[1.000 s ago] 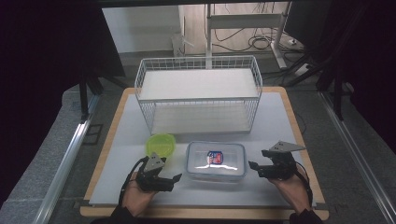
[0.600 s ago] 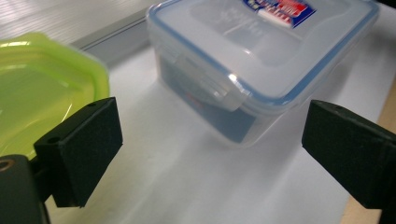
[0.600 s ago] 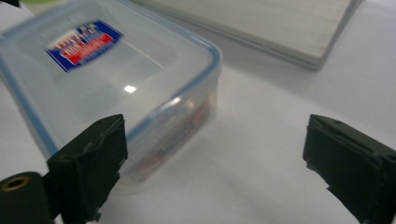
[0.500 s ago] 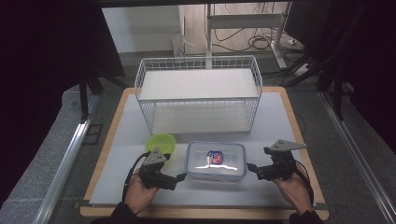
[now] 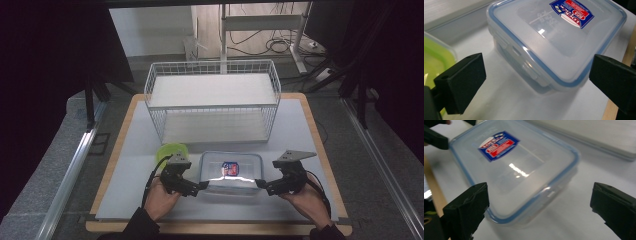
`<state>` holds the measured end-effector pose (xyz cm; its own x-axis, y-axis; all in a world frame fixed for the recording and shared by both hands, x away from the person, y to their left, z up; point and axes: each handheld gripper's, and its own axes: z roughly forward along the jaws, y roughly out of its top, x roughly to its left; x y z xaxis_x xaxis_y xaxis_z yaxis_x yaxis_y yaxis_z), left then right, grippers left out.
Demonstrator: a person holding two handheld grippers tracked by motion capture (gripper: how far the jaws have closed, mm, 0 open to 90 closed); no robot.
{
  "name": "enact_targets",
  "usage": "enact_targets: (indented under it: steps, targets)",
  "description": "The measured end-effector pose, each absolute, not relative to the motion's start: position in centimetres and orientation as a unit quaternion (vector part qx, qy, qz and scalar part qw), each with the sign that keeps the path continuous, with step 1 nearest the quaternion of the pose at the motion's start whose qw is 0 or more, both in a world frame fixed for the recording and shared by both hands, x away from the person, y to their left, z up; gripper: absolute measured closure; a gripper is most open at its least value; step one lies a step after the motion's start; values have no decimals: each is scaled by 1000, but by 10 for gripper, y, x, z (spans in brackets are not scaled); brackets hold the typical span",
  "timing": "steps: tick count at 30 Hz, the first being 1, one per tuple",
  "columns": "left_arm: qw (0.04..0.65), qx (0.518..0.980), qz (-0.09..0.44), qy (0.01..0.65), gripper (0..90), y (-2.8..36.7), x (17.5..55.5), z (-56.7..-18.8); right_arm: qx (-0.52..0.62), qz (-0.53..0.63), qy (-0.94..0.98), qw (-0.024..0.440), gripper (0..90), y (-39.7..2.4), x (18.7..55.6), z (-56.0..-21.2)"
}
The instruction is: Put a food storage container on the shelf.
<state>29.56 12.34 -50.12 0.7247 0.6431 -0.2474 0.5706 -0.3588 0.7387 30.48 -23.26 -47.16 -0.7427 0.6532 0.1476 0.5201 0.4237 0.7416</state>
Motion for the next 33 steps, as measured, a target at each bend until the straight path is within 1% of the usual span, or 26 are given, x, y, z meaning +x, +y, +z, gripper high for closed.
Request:
enact_targets:
  steps: [4,5,6,7,8,9,12,14,20,23,24,27,28,32,33]
  targets:
    - [431,821,28,373,0,117,304,-502,341,398,850,56,16,-226,306,-475]
    - [429,821,26,375,0,116,305,-503,344,394,852,41,17,-224,308,-478]
    - [432,820,10,376,0,114,310,-505,346,393,851,34,18,-223,310,-480]
    - [432,820,10,376,0,114,310,-505,346,393,851,34,18,-223,310,-480]
    - [435,817,1,378,0,113,312,-506,353,396,847,13,25,-223,313,-484]
    - [435,817,1,378,0,113,312,-506,353,396,847,13,25,-223,313,-484]
    - [437,816,-18,378,0,109,317,-508,361,405,840,-9,34,-223,317,-488]
    - [439,811,-29,386,0,108,320,-509,369,409,834,-26,64,-225,321,-491]
    - [436,812,-41,385,0,103,315,-510,386,413,823,-46,76,-229,329,-494]
    - [434,812,-46,386,0,98,311,-508,393,412,821,-50,65,-232,330,-494]
    - [423,824,-42,375,0,96,308,-508,394,412,820,-50,73,-236,330,-494]
    - [418,828,-39,371,0,94,307,-507,400,415,816,-54,98,-238,331,-493]
    - [426,823,-52,372,0,98,312,-508,402,416,814,-56,116,-240,331,-493]
    - [440,806,-64,391,0,99,319,-514,407,409,814,-72,135,-242,330,-493]
    - [444,803,-76,391,0,99,320,-516,408,409,813,-73,141,-242,329,-493]
